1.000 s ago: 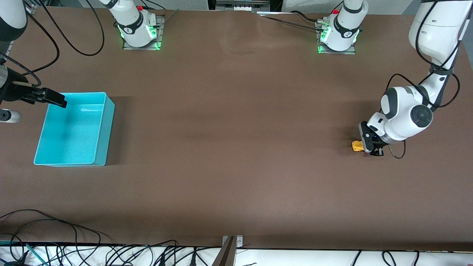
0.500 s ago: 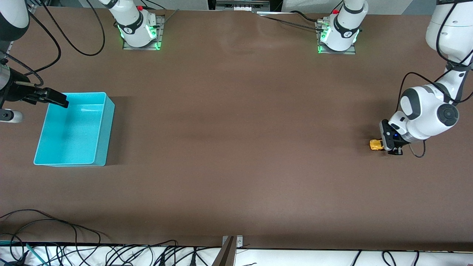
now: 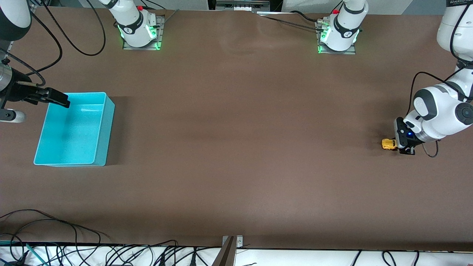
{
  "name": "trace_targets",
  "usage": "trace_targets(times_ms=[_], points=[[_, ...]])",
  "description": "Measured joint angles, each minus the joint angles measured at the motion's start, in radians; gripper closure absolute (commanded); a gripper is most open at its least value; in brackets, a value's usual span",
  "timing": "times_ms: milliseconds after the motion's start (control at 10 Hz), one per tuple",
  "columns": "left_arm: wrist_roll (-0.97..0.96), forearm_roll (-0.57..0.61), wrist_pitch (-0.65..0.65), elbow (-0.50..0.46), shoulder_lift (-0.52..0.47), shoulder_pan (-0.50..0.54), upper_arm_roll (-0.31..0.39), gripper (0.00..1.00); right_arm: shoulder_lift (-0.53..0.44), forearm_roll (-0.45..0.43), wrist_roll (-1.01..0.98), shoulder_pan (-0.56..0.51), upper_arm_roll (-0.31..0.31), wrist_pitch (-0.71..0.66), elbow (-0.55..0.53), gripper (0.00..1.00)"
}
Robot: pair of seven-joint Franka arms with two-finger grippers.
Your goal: Wind up and store yellow beetle car
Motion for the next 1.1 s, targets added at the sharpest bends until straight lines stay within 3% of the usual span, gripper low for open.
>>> trace_targets(times_ms=[800, 1100], points=[[0.125, -0.017, 0.001, 0.054, 0.033, 0.154, -0.021, 0.95, 0.000, 0.000, 0.000, 0.000, 0.000, 0.000, 0.000, 0.00], [0.130, -0.017, -0.009, 0.068, 0.040, 0.163, -0.022, 0.94, 0.000, 0.000, 0.000, 0.000, -0.001, 0.000, 0.000, 0.00]])
